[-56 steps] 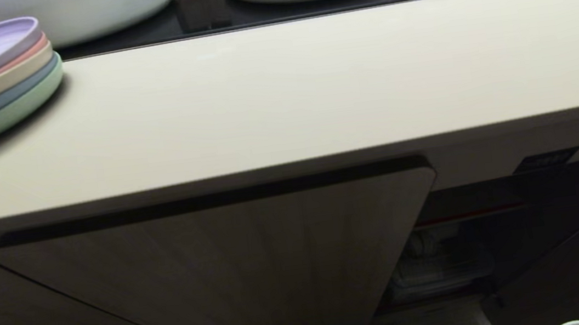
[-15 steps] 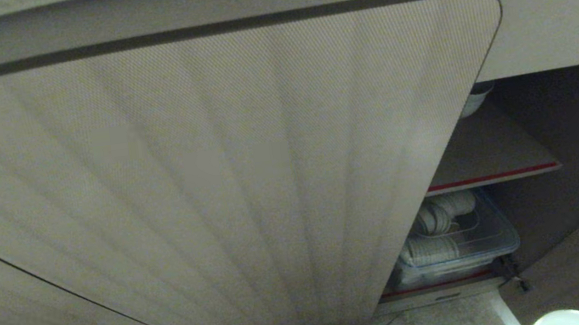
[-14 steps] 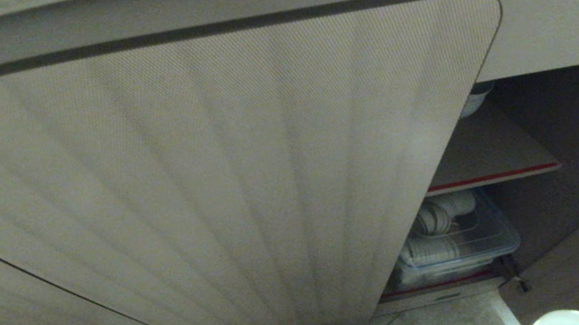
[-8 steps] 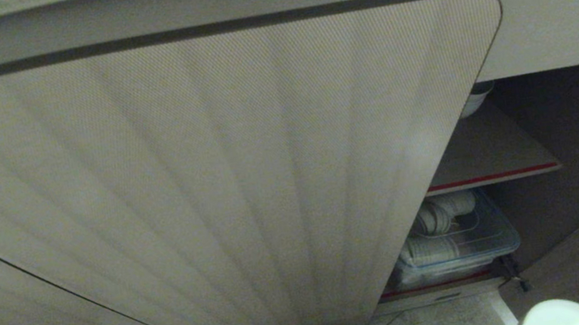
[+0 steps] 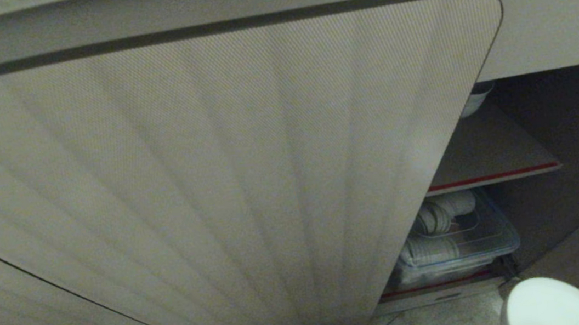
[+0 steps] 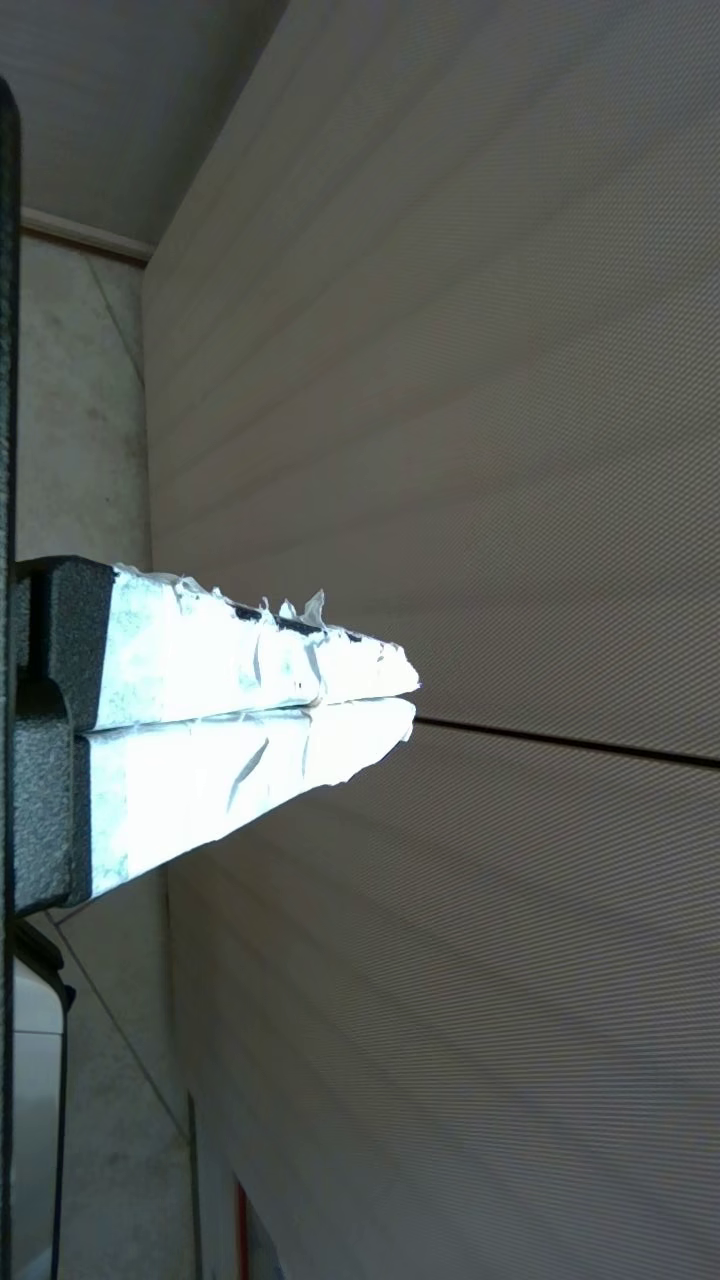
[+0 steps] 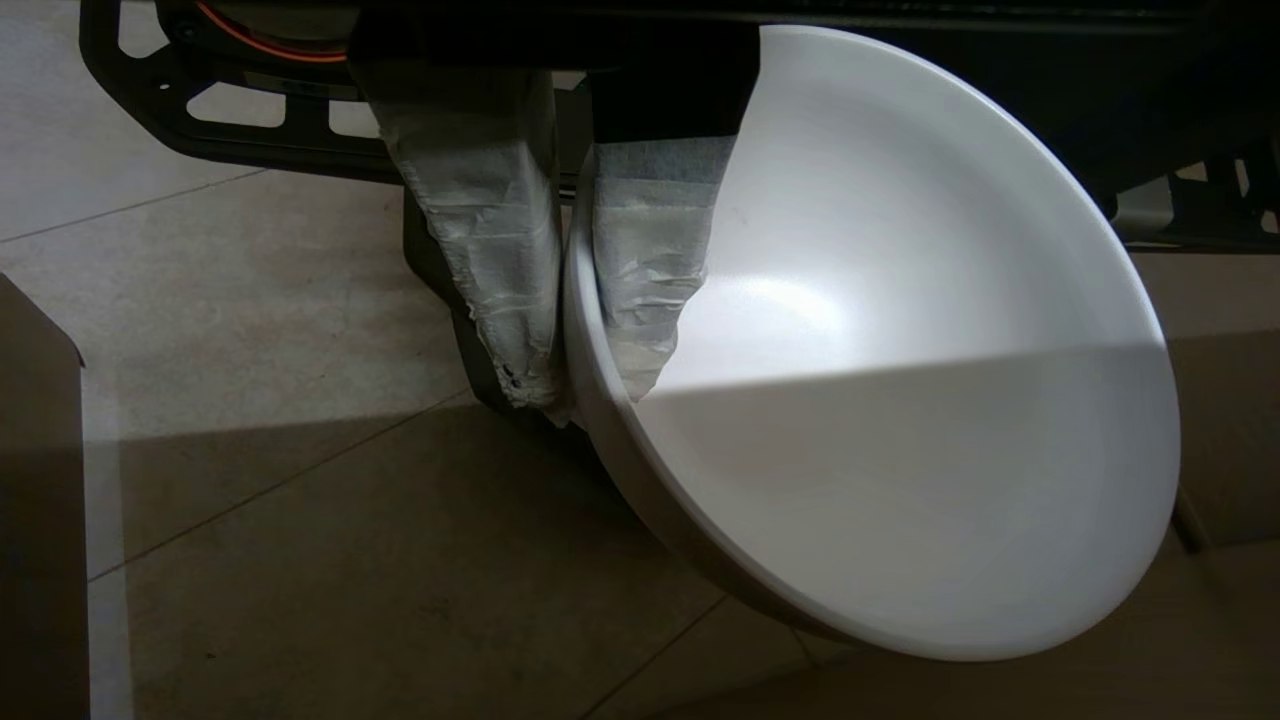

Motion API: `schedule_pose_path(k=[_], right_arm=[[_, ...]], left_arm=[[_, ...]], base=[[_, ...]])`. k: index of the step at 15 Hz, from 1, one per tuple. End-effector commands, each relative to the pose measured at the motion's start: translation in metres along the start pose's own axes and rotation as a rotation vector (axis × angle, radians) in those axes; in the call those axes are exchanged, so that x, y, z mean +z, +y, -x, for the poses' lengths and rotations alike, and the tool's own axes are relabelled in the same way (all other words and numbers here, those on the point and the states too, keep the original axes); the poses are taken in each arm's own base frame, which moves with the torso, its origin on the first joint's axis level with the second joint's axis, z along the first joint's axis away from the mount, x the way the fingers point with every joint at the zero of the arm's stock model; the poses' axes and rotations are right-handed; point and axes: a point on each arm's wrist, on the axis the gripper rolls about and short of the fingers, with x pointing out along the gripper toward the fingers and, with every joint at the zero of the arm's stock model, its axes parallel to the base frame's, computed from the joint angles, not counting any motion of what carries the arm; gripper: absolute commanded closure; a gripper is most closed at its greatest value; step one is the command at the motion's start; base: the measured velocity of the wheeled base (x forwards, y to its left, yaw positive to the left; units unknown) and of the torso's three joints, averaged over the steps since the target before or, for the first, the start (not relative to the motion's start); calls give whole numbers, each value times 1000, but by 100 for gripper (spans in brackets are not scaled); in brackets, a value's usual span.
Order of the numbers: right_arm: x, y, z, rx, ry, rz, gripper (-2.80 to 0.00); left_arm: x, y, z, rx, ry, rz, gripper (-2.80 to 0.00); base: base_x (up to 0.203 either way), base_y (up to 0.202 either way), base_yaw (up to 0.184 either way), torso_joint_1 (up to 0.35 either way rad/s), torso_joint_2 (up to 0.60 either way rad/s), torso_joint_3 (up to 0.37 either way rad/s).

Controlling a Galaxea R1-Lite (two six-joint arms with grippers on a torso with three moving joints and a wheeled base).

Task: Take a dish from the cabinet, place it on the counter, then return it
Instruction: Put it back into the cabinet

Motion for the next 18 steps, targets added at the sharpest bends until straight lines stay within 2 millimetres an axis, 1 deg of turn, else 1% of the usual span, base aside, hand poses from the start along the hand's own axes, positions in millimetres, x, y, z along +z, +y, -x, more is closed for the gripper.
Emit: schedule_pose_path(k=[1, 3, 6, 9, 13, 16, 18], right_arm=[[8, 4, -6, -11, 22, -8, 0], [14, 7, -11, -14, 28, -18, 0], [30, 14, -17, -4, 3, -76, 0], [38, 14, -23, -23, 5, -104, 0], [59, 11, -27, -50, -31, -181, 0], [65, 12, -32, -55, -30, -247, 0], [73, 15, -34, -30, -75, -278, 0]], left_arm=[[0, 0, 0, 0, 0, 1, 0], [0, 0, 0, 0, -2, 1, 0], [0, 0, 0, 0, -1, 1, 0], [0, 0, 0, 0, 0, 1, 0], [0, 0, 0, 0, 0, 2, 0], [0, 0, 0, 0, -2, 1, 0], [0, 0, 0, 0, 0, 1, 0]], base=[[0, 0, 0, 0, 0, 0], [0, 0, 0, 0, 0, 0], [0, 0, 0, 0, 0, 0], [0, 0, 0, 0, 0, 0], [0, 0, 0, 0, 0, 0], [0, 0, 0, 0, 0, 0], [0, 0, 0, 0, 0, 0]])
